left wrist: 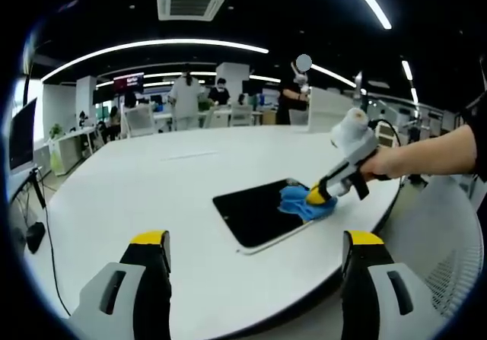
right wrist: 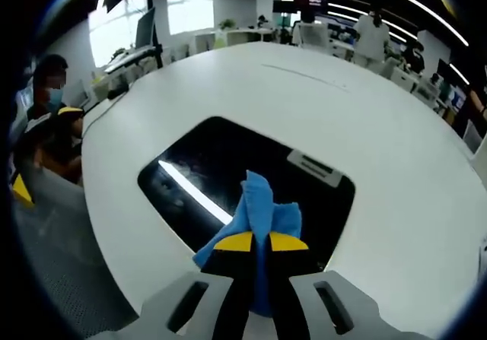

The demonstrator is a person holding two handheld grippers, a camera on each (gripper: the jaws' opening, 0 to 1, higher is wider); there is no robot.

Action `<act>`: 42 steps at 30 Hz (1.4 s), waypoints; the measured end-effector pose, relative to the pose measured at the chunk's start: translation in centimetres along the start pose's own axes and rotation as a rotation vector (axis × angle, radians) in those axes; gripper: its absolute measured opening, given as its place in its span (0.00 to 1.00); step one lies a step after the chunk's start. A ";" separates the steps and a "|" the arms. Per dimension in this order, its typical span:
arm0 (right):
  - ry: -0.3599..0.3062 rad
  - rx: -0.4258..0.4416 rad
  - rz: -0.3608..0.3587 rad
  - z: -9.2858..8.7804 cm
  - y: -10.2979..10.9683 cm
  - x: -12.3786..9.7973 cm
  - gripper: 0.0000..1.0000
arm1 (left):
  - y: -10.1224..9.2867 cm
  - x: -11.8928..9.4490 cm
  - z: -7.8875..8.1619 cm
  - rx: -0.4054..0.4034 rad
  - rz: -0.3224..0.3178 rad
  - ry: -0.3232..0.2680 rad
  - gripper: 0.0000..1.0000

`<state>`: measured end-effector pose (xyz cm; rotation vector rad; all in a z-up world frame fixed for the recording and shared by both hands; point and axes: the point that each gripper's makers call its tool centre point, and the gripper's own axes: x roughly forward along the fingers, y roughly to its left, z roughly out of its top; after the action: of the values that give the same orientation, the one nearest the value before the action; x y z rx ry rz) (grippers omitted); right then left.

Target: Wipe the mirror surface with the cleaning cloth until all visible marks leave the cleaned area.

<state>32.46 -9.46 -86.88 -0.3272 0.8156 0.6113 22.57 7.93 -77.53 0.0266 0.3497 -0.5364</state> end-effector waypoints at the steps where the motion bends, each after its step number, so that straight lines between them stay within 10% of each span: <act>1: 0.000 -0.005 0.004 0.1 0.3 0.1 0.00 | 0.0 0.0 0.0 -0.001 0.000 0.001 0.93; 42: -0.033 -0.172 0.131 4.8 8.8 3.6 0.00 | 0.0 0.0 0.1 0.002 0.000 0.000 0.95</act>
<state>31.63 1.16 -86.87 -0.4215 0.7580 0.8102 22.62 7.92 -77.46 0.0290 0.3488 -0.5367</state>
